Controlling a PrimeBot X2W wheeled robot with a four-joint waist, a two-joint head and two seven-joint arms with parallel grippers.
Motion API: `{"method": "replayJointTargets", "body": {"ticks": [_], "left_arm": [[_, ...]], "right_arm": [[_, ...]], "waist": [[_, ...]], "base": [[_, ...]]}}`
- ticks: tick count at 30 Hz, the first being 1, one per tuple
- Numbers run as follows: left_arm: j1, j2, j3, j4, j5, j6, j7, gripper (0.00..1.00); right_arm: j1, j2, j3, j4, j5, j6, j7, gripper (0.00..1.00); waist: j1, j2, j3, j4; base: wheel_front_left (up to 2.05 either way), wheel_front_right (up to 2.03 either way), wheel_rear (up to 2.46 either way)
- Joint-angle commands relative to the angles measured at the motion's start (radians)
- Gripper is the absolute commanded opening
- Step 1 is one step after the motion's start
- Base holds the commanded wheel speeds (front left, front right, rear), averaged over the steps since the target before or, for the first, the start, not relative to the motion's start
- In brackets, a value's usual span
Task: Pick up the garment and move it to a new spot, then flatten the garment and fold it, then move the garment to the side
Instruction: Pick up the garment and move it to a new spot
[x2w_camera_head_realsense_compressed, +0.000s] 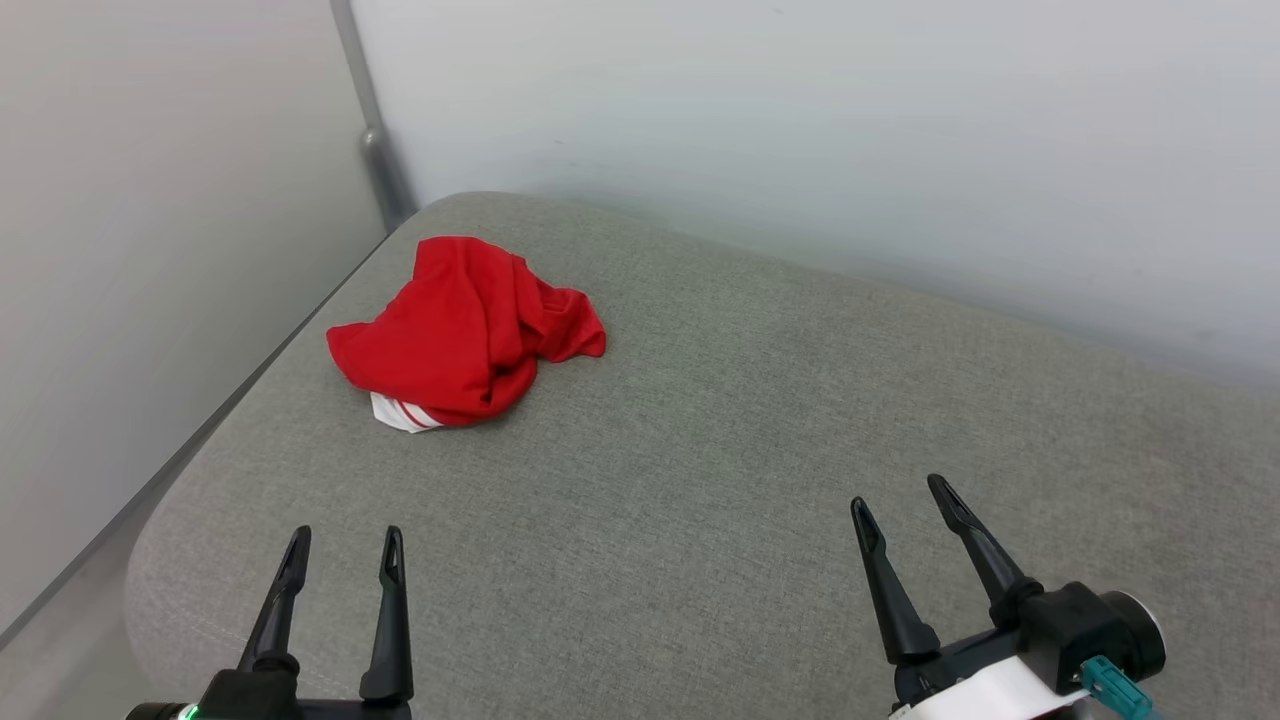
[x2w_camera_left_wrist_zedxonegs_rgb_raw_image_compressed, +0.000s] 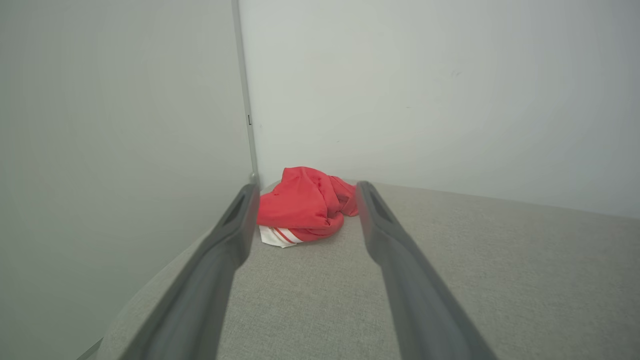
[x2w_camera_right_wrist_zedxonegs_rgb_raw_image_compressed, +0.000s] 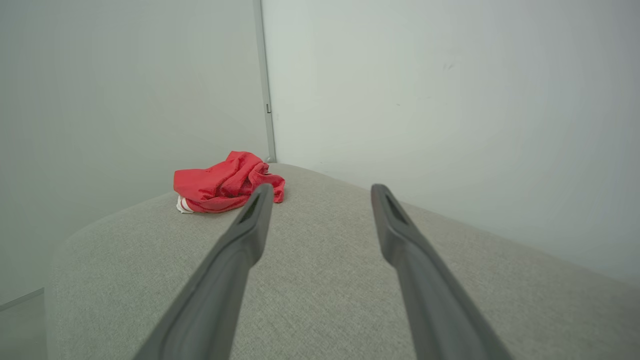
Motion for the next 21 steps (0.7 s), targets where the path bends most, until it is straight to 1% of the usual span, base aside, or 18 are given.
{"method": "replayJointTargets", "body": {"ticks": [1,10,15,17,21], "left_arm": [[0.016,-0.002,0.002,0.005,-0.009,-0.005,-0.003,1.00],[0.008,-0.002,0.014,0.012,-0.021,-0.002,-0.003,1.00],[0.003,-0.002,0.014,0.012,-0.045,-0.016,-0.003,1.00],[-0.009,-0.002,0.022,0.015,-0.064,-0.016,-0.003,1.00],[-0.062,-0.001,0.046,0.038,-0.093,-0.023,-0.003,1.00]], "right_arm": [[0.006,0.000,0.000,0.004,0.001,-0.001,-0.002,1.00],[0.007,0.000,0.011,0.009,0.004,-0.001,-0.002,1.00],[-0.004,0.000,0.011,0.010,-0.012,-0.001,-0.002,1.00],[-0.015,0.000,0.011,0.008,-0.025,-0.001,-0.002,1.00],[-0.051,0.000,0.000,-0.011,-0.059,-0.001,-0.002,1.00]], "waist": [[0.0000,0.0000,-0.001,0.005],[0.0000,0.0000,0.007,0.013],[0.0000,0.0000,0.026,0.004],[0.0000,0.0000,0.044,-0.003],[0.0000,0.0000,0.120,-0.037]], "base": [[0.00,0.00,0.00],[0.00,0.00,0.00],[0.00,0.00,0.00],[0.00,0.00,0.00],[0.00,0.00,0.00]]}}
